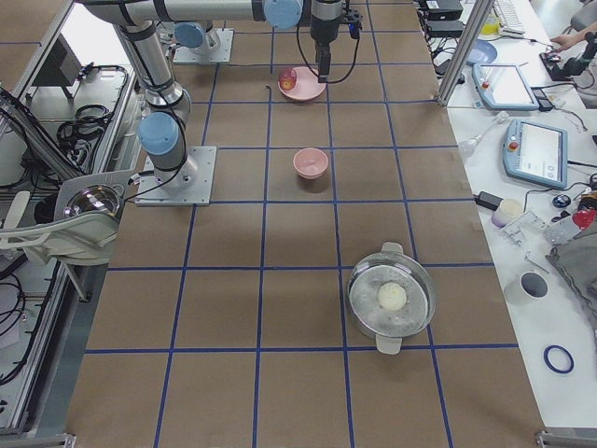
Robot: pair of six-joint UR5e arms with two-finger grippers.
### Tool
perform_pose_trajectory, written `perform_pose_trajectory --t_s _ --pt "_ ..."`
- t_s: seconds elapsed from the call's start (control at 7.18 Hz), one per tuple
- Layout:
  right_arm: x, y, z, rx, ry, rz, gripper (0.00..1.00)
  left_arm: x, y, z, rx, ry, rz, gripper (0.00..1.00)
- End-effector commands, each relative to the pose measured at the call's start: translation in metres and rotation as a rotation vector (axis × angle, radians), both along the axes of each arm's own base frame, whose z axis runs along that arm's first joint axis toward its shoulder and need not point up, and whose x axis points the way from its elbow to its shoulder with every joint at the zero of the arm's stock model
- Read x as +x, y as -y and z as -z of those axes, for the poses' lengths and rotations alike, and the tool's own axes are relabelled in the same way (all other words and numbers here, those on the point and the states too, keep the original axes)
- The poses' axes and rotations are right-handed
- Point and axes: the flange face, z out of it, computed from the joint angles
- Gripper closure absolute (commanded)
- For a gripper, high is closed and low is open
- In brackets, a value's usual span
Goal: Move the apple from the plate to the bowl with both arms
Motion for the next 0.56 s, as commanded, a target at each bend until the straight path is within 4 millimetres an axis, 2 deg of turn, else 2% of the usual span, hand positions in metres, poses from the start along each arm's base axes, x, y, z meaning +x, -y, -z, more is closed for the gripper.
perform_pose_trajectory --t_s 0.0,0.42 --pt "0.0006 0.0001 0.0007 0.003 0.006 -0.006 0.0 0.0001 0.0009 0.0005 0.0 -0.005 0.004 0.0" --pt "-0.0001 0.0001 0.0018 0.009 -0.002 -0.008 0.0 0.0008 0.0017 0.0005 0.0 -0.005 0.009 0.0"
